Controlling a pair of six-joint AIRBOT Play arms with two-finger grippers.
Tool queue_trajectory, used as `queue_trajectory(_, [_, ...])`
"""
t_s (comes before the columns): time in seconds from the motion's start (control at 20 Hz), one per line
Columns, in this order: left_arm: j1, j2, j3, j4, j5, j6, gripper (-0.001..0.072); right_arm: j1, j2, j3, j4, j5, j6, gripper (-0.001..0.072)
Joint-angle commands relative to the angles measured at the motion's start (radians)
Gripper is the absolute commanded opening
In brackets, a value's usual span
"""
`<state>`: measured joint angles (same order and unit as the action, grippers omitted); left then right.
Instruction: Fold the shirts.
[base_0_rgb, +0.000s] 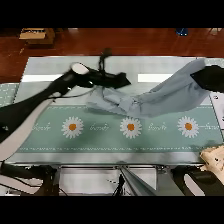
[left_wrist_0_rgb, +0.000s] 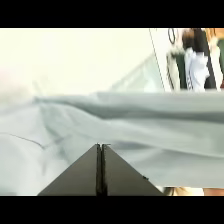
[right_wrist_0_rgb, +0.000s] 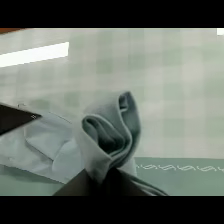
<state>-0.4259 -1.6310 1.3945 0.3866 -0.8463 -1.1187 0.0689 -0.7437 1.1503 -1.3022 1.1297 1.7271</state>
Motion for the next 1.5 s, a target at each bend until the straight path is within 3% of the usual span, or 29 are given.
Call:
queue_trajectory(0.0, [0.174,0.172,0.001,0.079,-0.108,0.008,0.0014,0.142,-0.108,0.0,-0.061,-0.156,-0.006,0.0031])
queue_trajectory(0.35, [0.425,0.453,0.001,0.079,-0.316,0.01,0.0015,0.41,-0.539,0.001,-0.038,-0.65,0.124,0.0031])
queue_trajectory(0.6, [0.418,0.541,0.001,0.079,-0.39,0.006,0.0015,0.559,-0.759,0.001,0.193,-0.995,0.124,0.0031])
queue_trajectory(0.9, [0.37,0.552,0.001,0.078,-0.404,0.007,0.0015,0.662,-0.804,0.001,0.214,-1.134,0.124,0.0033])
queue_trajectory(0.95, [0.366,0.552,0.001,0.078,-0.403,0.007,0.0015,0.672,-0.805,0.001,0.213,-1.141,0.124,0.0064])
queue_trajectory(1.05, [0.36,0.552,0.001,0.079,-0.403,0.007,0.0015,0.682,-0.802,0.002,0.219,-1.137,0.124,0.0488])
queue_trajectory(1.15, [0.364,0.55,0.001,0.093,-0.398,0.007,0.0015,0.667,-0.774,0.002,0.207,-1.093,0.101,0.051])
queue_trajectory(1.25, [0.366,0.55,0.001,0.164,-0.385,0.006,0.0016,0.595,-0.708,0.002,0.131,-0.943,0.083,0.051])
queue_trajectory(1.45, [0.396,0.549,0.001,0.299,-0.385,0.002,0.0016,0.325,-0.522,0.002,-0.288,-0.385,0.082,0.0509])
